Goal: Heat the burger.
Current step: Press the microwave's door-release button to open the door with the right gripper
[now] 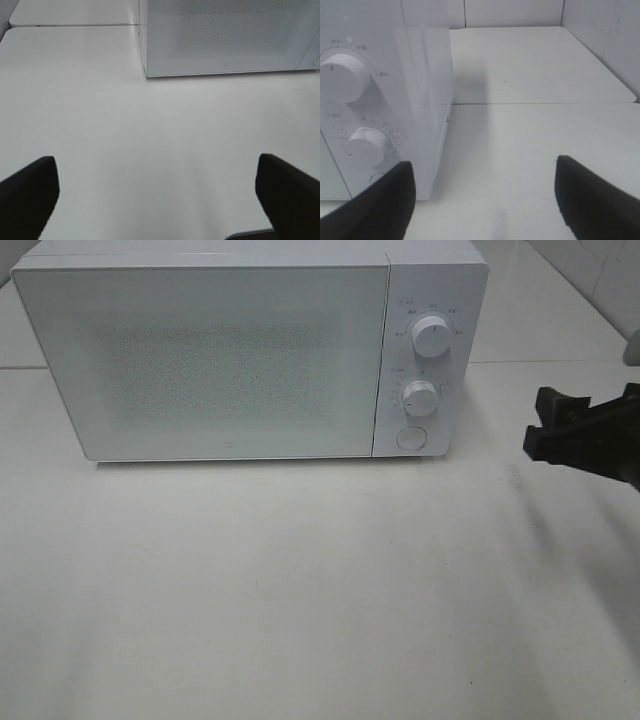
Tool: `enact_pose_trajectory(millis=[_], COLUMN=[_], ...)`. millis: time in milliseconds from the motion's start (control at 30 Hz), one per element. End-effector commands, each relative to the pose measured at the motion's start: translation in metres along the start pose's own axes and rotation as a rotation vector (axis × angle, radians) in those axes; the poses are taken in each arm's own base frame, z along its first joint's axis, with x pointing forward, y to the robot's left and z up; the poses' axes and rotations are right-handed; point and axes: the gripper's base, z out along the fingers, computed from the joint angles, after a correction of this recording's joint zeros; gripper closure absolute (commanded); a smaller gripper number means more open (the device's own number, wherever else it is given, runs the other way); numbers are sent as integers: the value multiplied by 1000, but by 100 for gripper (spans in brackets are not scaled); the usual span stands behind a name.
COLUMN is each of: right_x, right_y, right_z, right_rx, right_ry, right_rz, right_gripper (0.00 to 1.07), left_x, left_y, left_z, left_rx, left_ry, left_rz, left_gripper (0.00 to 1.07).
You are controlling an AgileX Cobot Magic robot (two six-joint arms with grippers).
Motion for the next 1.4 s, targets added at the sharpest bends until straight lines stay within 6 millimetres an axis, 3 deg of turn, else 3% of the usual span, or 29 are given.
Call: enact_pose_trajectory(millis=[33,233,333,400,500,567,767,1100,1233,1267,1300,1333,1400], right_x=[5,22,24,26,27,27,27,27,29,29,31,31,32], right_y=[14,48,53,72,77,92,95,94,95,95,96,96,96], right_z=[-1,-5,-5,-3,-3,-1,2,2,2,2,2,2,2], right_rx=[16,13,13,2,-5,-39,-45,-29,-20,-20,-13,-13,1], right_ry=[-23,16,20,24,26,20,26,41,73,73,91,91,109], right_rz=[-19,-20,-30,-64,-68,-69,-48,429,726,726,873,873,1078], right_gripper=[32,32,32,32,32,32,32,43,57,57,63,63,75], left_x=[1,1,1,1,1,1,1,1,1,1,1,1,1], left_y=[0,0,0,0,0,0,0,0,0,0,0,0,0], left_z=[-2,-2,-2,-2,-2,-2,-2,-2,-2,-2,-2,-2,-2], left_rx=[0,0,0,0,0,0,0,0,0,0,0,0,0], left_ry=[-19,-19,-19,-19,-19,-19,-19,-19,-19,-19,-19,-19,-19], left_rz=[-5,-5,-5,-5,-5,-5,-5,-5,-5,-5,-5,-5,-5], left_gripper=[6,6,6,6,6,6,6,6,6,6,6,6,6])
